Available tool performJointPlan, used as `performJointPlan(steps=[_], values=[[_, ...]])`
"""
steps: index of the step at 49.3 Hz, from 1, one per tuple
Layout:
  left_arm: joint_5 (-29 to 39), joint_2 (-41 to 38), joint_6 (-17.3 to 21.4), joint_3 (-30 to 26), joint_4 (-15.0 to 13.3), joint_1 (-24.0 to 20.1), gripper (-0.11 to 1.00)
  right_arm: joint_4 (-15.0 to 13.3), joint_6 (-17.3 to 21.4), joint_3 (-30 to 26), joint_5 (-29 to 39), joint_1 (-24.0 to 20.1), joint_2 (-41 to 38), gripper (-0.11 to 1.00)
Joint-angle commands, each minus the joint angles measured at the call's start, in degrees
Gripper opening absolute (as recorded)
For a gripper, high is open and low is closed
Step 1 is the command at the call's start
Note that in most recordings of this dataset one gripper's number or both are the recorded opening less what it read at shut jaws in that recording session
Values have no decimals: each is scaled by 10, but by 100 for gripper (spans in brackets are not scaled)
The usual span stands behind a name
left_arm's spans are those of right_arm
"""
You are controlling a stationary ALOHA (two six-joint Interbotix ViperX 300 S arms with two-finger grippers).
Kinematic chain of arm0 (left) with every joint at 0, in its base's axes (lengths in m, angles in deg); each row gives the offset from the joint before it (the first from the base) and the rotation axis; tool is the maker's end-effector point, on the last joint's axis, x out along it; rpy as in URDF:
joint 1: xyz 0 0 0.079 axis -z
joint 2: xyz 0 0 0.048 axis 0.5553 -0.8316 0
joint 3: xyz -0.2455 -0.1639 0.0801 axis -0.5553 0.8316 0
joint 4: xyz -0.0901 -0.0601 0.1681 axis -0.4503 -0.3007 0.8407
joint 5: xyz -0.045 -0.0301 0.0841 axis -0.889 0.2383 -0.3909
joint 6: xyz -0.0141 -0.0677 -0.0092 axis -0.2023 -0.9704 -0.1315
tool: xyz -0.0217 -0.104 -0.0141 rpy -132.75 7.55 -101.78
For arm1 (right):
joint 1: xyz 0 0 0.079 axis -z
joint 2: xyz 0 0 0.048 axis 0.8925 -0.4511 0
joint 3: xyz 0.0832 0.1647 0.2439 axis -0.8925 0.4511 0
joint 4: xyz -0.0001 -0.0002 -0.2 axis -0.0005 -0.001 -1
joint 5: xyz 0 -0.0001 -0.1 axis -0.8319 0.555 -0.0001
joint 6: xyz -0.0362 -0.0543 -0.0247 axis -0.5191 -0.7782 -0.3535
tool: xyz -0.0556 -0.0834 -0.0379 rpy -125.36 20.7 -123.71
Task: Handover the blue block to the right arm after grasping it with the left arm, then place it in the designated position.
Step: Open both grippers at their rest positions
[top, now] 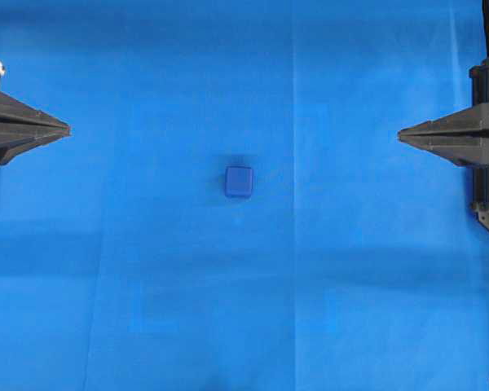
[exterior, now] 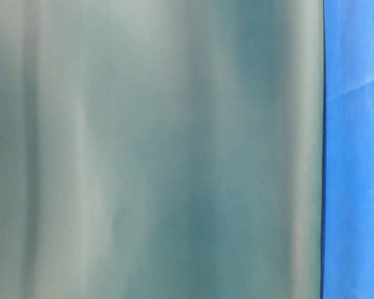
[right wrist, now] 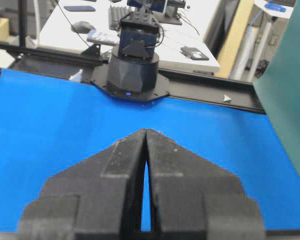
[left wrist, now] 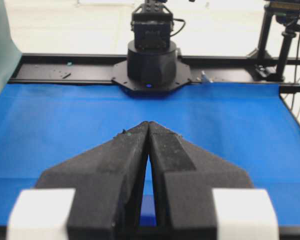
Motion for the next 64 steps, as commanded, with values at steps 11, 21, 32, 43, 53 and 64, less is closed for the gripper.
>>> performJointPlan(steps=[11,21,32,43,53,64], values=[[16,4,2,-8,1,6,0,-4,-4,-21,28,1,-4,-3],[11,4,4,-8,5,5,0,-5,-3,-25,33,1,0,-3],[11,2,3,-8,5,4,0,-2,3,-23,33,4,-3,1],[10,5,-4,-7,5,4,52,1,5,-25,35,4,-8,55],[10,5,-4,-8,5,4,93,1,5,-25,36,4,-10,96],[8,0,-4,-11,5,-3,92,1,5,-25,36,5,-10,96]])
